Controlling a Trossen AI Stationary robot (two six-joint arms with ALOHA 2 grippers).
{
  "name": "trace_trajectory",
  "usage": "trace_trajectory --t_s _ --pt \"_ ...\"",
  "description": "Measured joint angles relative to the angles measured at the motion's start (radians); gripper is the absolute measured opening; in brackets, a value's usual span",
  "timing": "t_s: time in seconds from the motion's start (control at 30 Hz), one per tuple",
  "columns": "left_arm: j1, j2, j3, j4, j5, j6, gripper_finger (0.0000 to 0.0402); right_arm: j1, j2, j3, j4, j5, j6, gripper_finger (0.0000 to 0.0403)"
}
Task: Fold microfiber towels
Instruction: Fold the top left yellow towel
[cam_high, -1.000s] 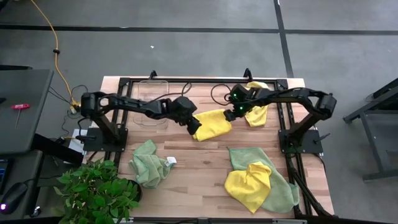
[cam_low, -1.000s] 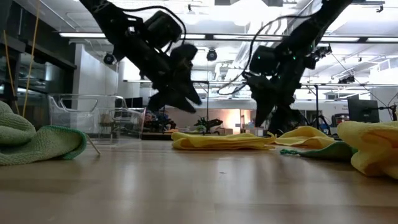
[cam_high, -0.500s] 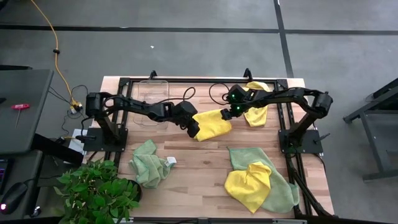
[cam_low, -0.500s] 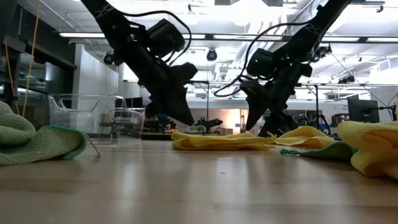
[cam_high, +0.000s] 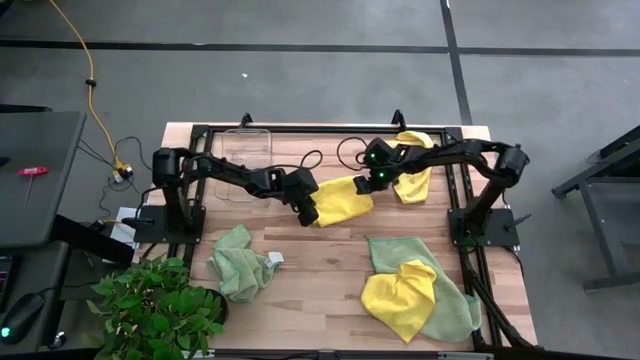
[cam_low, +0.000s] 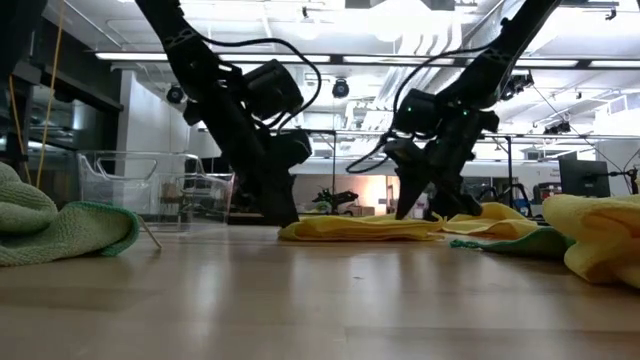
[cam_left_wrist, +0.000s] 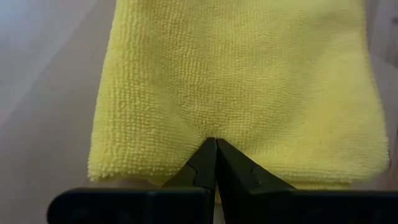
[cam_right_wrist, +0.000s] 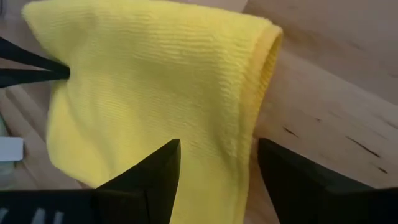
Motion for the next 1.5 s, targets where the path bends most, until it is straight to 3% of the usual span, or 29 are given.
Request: trace_trajectory --t_s 0.27,0.37,0.5,0.57,0.67,1.07,1.5 --pt "0.011 0.003 -0.002 -0.006 -0.006 0.023 0.0 0.042 0.025 -0.001 0.062 0.028 0.056 0.0195" --pt "0.012 0.004 -0.002 -0.008 -0.005 0.023 0.0 0.042 0.025 -0.002 0.069 0.037 0.071 0.0149" --pt "0.012 0.004 -0.002 -0.008 -0.006 0.023 0.0 0.041 0.02 -0.003 0.067 0.055 0.062 0.0045" --pt "0.012 0.004 -0.001 -0.005 -0.005 0.023 0.0 0.042 0.007 -0.004 0.067 0.054 0.045 0.0013" --pt "0.012 0.008 0.027 -0.01 -0.009 0.023 0.0 0.031 -0.052 -0.004 0.018 0.04 0.029 0.0016" --pt "0.013 0.018 0.217 -0.028 -0.043 0.165 0.0 0.03 -0.247 -0.004 -0.321 0.229 -0.032 0.0001" --pt "0.002 0.08 0.233 -0.114 -0.083 0.197 0.0 0.163 -0.272 -0.003 -0.232 0.26 0.128 0.0"
